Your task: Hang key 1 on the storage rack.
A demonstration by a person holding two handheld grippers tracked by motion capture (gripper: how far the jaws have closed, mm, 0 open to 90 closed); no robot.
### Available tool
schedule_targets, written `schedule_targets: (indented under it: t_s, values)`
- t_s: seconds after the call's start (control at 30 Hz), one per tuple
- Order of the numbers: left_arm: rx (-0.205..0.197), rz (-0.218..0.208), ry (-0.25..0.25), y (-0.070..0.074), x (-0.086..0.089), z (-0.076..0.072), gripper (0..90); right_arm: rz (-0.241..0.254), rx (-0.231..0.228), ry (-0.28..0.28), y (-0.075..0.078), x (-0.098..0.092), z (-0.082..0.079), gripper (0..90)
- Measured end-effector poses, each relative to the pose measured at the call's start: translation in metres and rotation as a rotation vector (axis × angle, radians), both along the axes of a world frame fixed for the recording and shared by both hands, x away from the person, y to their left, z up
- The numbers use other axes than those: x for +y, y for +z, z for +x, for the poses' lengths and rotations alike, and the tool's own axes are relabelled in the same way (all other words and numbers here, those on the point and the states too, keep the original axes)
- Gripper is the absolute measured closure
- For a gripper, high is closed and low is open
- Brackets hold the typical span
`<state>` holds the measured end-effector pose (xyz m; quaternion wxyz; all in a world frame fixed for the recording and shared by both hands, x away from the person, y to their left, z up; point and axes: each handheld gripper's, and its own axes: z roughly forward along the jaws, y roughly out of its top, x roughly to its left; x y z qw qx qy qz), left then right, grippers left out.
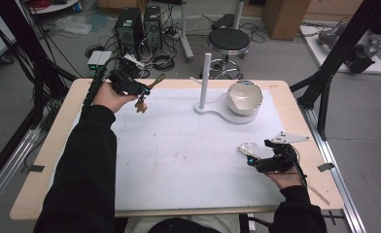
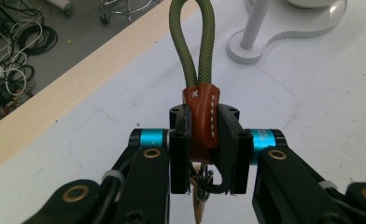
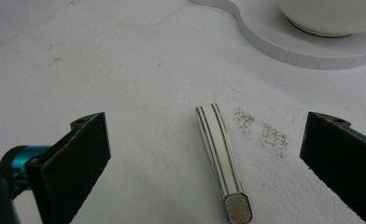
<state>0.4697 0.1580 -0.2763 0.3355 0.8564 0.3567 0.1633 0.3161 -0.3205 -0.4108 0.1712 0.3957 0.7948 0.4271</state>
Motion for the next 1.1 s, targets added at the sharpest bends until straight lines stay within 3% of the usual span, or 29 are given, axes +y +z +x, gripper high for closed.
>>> schedule_targets:
  t_s: [0.43,0.57,0.8,1.1]
  values:
    - [-0.002,0.005,-0.024,0.006,-0.035,0.016,75.5,-0.017,0.010,0.004,-0.001,0.001,0.001,0.6]
    - [0.004,0.005,-0.057,0.007,-0.052,0.020,75.5,-0.015,0.011,0.002,-0.001,0.001,0.001,0.6]
    - [0.005,-0.004,-0.079,0.001,-0.070,0.027,75.5,-0.058,0.017,0.012,-0.003,0.008,0.000,0.6]
    - [0.024,-0.004,-0.070,-0.012,-0.087,0.040,75.5,-0.057,0.018,0.014,-0.003,0.010,-0.001,0.6]
